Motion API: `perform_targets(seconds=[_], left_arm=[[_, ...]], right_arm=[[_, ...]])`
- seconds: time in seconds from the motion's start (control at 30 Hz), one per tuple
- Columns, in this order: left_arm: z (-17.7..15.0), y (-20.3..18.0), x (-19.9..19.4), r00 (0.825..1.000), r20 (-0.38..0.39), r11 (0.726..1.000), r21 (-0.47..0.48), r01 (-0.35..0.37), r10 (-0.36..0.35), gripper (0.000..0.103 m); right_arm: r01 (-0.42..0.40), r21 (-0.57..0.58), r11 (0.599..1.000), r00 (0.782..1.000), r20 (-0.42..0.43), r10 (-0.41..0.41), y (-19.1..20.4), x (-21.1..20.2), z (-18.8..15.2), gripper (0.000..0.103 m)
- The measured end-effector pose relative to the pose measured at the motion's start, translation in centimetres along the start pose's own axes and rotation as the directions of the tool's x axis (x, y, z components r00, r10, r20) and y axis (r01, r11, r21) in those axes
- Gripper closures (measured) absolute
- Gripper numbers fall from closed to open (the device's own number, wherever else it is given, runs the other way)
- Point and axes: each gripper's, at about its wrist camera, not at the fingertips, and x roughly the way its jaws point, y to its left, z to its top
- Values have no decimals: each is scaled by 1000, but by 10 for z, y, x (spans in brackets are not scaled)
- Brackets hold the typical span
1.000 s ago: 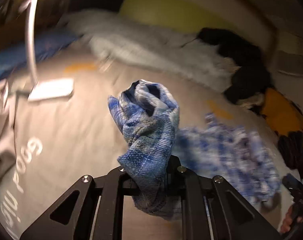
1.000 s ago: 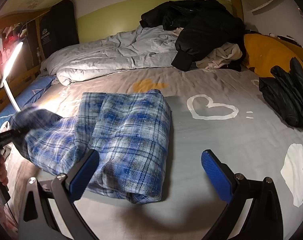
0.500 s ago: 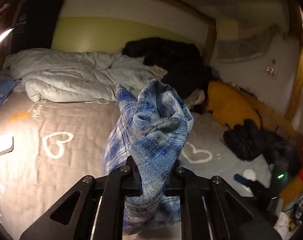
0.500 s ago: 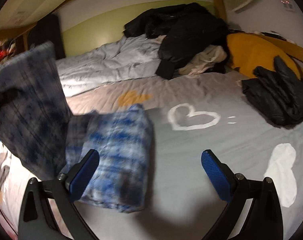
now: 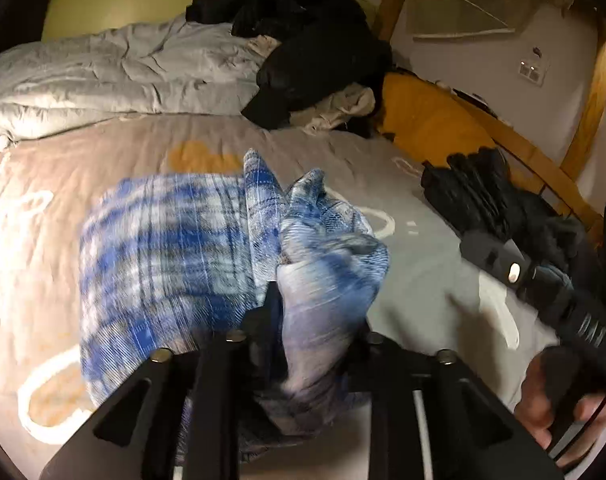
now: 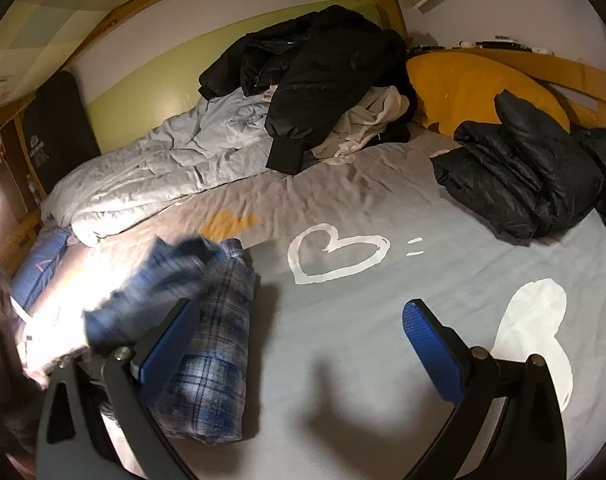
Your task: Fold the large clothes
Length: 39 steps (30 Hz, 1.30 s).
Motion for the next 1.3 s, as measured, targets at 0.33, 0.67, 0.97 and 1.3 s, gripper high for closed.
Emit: perform_targets(seconds=[0.33,0.67,0.97,1.3], left_arm=[[-24,9,-66,982,162,989,93,-116,99,10],[-51,79,-57,992,50,989,-91,-115,120,10],[-56,53,-47,993,21,991,51,-121,120,16],[-54,52,-64,976,105,978,63,-197,190,83]], right_arm=[[-24,1,1000,999,22,24,0,-3,-2,1],[-288,-97,953,958,-37,285,38,10,-17,1],[-327,52,944,929,-163,331,24,55,-27,29],[-399,-149,905,917,-41,398,55,16,-32,93]])
